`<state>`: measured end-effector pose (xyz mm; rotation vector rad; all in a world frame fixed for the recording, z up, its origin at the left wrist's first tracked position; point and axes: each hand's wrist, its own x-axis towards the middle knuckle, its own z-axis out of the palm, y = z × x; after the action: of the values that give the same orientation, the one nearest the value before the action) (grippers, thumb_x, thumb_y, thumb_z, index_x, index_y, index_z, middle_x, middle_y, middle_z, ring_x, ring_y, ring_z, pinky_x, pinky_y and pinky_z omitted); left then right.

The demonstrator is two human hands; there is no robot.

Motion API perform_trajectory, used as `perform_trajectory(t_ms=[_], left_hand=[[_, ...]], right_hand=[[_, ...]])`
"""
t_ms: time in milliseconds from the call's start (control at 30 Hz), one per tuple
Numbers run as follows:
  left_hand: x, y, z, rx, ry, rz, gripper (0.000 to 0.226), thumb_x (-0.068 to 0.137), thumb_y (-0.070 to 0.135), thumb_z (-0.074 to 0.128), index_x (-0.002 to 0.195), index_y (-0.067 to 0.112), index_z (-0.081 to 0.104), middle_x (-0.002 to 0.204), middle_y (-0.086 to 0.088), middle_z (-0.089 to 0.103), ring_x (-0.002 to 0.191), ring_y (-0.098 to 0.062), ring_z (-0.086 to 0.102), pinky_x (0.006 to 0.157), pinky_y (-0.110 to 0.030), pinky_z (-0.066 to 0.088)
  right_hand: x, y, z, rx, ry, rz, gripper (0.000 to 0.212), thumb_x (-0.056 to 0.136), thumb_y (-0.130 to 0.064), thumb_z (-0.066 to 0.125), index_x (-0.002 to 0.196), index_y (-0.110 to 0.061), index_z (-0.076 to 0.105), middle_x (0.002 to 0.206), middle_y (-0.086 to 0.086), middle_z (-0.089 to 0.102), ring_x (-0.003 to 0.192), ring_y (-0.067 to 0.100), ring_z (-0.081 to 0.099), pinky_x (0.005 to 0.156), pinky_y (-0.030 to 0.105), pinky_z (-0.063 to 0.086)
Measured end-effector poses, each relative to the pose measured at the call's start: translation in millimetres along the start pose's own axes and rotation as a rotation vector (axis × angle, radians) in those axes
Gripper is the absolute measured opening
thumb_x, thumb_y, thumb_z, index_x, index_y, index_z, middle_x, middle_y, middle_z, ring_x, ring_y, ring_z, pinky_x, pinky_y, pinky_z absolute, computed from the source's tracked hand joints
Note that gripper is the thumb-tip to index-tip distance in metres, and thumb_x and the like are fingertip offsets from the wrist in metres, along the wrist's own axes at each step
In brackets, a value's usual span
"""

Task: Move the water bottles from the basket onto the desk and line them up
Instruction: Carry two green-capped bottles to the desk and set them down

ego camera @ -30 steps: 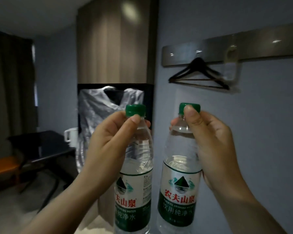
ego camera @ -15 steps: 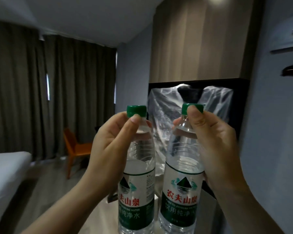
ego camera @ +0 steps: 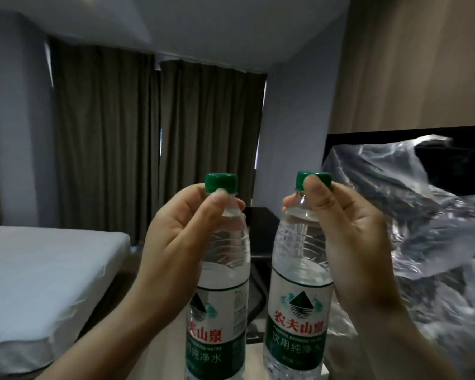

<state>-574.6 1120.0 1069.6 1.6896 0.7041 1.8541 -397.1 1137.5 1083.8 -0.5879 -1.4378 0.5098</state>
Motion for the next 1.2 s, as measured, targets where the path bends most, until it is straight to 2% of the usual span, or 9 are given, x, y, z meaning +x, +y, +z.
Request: perform_trajectory(t_ms=[167, 367, 500, 633, 767, 1033, 1200], left_hand=[[57.7, -69.3, -44.0, 0.01, 0.02, 0.001, 0.028, 0.087, 0.034, 0.051, 0.093, 0.014, 0.068, 0.087, -0.011, 0.071, 0.077, -0.024, 0.07, 0.064, -0.027, 0.058], [149.9, -149.7, -109.1, 0.024, 0.029, -0.004, 0.025, 0.092, 0.032, 0.054, 0.097, 0.011, 0.067, 0.086, -0.009, 0.072, 0.077, -0.02, 0.07, 0.062, -0.022, 0.056], [209.9, -206.0, -142.1, 0.045, 0.021, -0.009, 0.029, 0.088, 0.033, 0.052, 0.098, 0.011, 0.067, 0.088, -0.009, 0.072, 0.078, -0.02, 0.07, 0.063, -0.022, 0.055], [256.7, -265.9, -164.7, 0.054, 0.009, -0.042, 0.027, 0.088, 0.034, 0.051, 0.096, 0.015, 0.068, 0.087, -0.007, 0.073, 0.078, -0.019, 0.07, 0.062, -0.02, 0.054], [303.9, -327.1, -177.0, 0.059, 0.01, -0.059, 0.026, 0.088, 0.034, 0.052, 0.093, 0.016, 0.069, 0.086, -0.009, 0.072, 0.077, -0.021, 0.07, 0.064, -0.023, 0.056], [413.7, -447.7, -189.3, 0.091, 0.02, -0.072, 0.028, 0.087, 0.035, 0.052, 0.095, 0.015, 0.069, 0.086, -0.008, 0.072, 0.077, -0.022, 0.07, 0.064, -0.027, 0.057], [480.3, -512.5, -200.4, 0.099, 0.064, -0.08, 0.026, 0.086, 0.035, 0.053, 0.094, 0.016, 0.069, 0.087, -0.008, 0.072, 0.078, -0.024, 0.07, 0.067, -0.033, 0.058]], right_hand=[[50.6, 78.4, 52.0, 0.012, -0.022, 0.021, 0.038, 0.083, -0.044, 0.058, 0.09, -0.008, 0.07, 0.08, 0.001, 0.075, 0.073, 0.012, 0.071, 0.063, 0.017, 0.052], [123.7, 166.6, 126.7, 0.019, -0.006, 0.038, 0.033, 0.086, -0.04, 0.06, 0.09, -0.009, 0.07, 0.079, 0.006, 0.073, 0.072, 0.019, 0.07, 0.064, 0.027, 0.055], [165.7, 225.6, 167.7, -0.016, 0.031, 0.025, 0.031, 0.088, -0.041, 0.059, 0.089, -0.012, 0.071, 0.078, 0.001, 0.073, 0.072, 0.015, 0.07, 0.062, 0.021, 0.053], [204.3, 282.6, 197.2, -0.013, 0.028, 0.057, 0.031, 0.087, -0.041, 0.061, 0.086, -0.012, 0.071, 0.077, 0.005, 0.073, 0.07, 0.018, 0.07, 0.061, 0.022, 0.054], [246.9, 344.6, 217.8, -0.019, 0.047, 0.073, 0.03, 0.086, -0.04, 0.061, 0.086, -0.013, 0.072, 0.078, 0.003, 0.074, 0.072, 0.014, 0.07, 0.061, 0.018, 0.052], [350.5, 474.1, 243.3, 0.008, 0.057, 0.077, 0.029, 0.083, -0.044, 0.062, 0.084, -0.017, 0.072, 0.08, 0.003, 0.074, 0.074, 0.016, 0.07, 0.065, 0.023, 0.055], [415.4, 542.7, 265.3, -0.003, 0.047, 0.058, 0.028, 0.083, -0.042, 0.063, 0.083, -0.016, 0.072, 0.077, -0.003, 0.073, 0.071, 0.005, 0.068, 0.061, 0.012, 0.049]])
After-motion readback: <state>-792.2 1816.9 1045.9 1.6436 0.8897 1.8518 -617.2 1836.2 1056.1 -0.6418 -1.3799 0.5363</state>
